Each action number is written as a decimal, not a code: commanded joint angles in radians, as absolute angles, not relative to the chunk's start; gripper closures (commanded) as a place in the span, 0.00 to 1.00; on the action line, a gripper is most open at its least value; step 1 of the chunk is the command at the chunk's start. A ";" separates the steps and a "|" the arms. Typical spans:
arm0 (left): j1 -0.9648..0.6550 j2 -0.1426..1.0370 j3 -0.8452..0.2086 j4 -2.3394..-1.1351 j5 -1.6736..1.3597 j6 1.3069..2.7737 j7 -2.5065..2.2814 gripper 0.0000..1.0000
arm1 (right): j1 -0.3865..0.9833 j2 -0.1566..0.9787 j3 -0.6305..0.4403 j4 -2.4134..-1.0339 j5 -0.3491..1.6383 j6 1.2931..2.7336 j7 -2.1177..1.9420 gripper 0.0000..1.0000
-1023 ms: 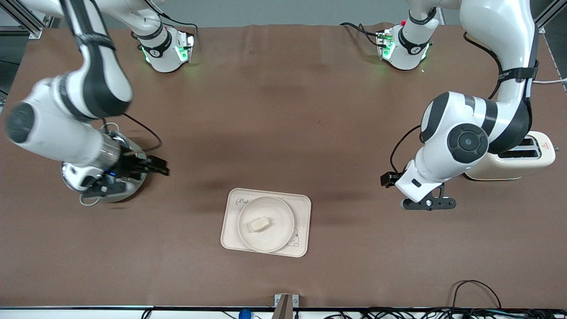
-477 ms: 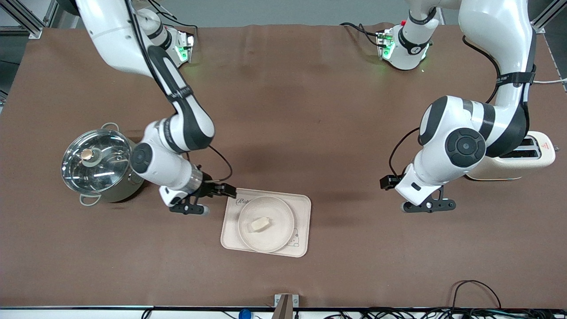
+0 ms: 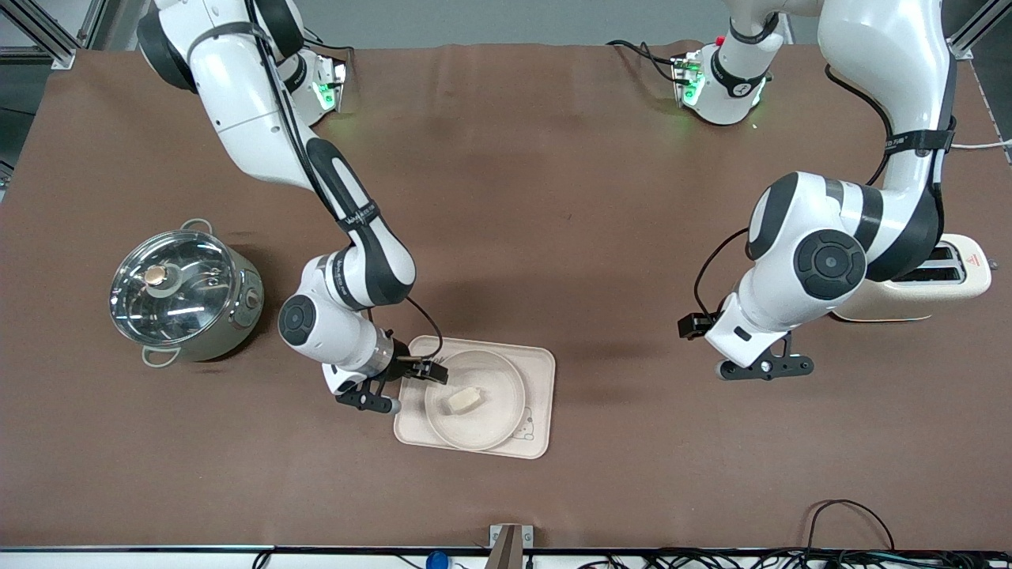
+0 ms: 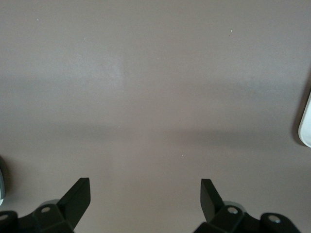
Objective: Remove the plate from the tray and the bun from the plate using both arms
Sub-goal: 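Lower the right gripper onto the white plate rim and close it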
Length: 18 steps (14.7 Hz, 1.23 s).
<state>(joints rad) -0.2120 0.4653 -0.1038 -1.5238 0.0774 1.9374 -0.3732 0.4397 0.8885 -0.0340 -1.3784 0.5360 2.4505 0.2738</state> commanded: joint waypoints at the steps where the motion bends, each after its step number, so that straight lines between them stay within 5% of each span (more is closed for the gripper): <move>1: -0.213 0.471 -0.107 -1.514 0.097 1.937 -0.391 0.00 | 0.443 0.939 -0.043 -1.301 0.555 2.445 0.291 0.40; 6: -0.213 0.471 -0.109 -1.516 0.097 1.937 -0.391 0.00 | 0.437 0.943 -0.043 -1.302 0.555 2.448 0.259 0.62; 10: -0.212 0.471 -0.107 -1.516 0.097 1.937 -0.391 0.00 | 0.433 0.948 -0.043 -1.304 0.557 2.448 0.199 0.97; 14: -0.213 0.471 -0.109 -1.516 0.097 1.937 -0.391 0.00 | 0.426 0.919 -0.043 -1.316 0.554 2.445 0.175 1.00; 18: -0.213 0.471 -0.107 -1.516 0.097 1.937 -0.393 0.00 | 0.461 0.749 -0.035 -1.512 0.563 2.460 0.121 1.00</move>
<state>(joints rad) -0.2125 0.4674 -0.1039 -1.5241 0.0774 1.9374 -0.3733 0.4378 0.8958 -0.0453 -1.3476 0.5361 2.4486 0.1584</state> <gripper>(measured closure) 0.000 0.960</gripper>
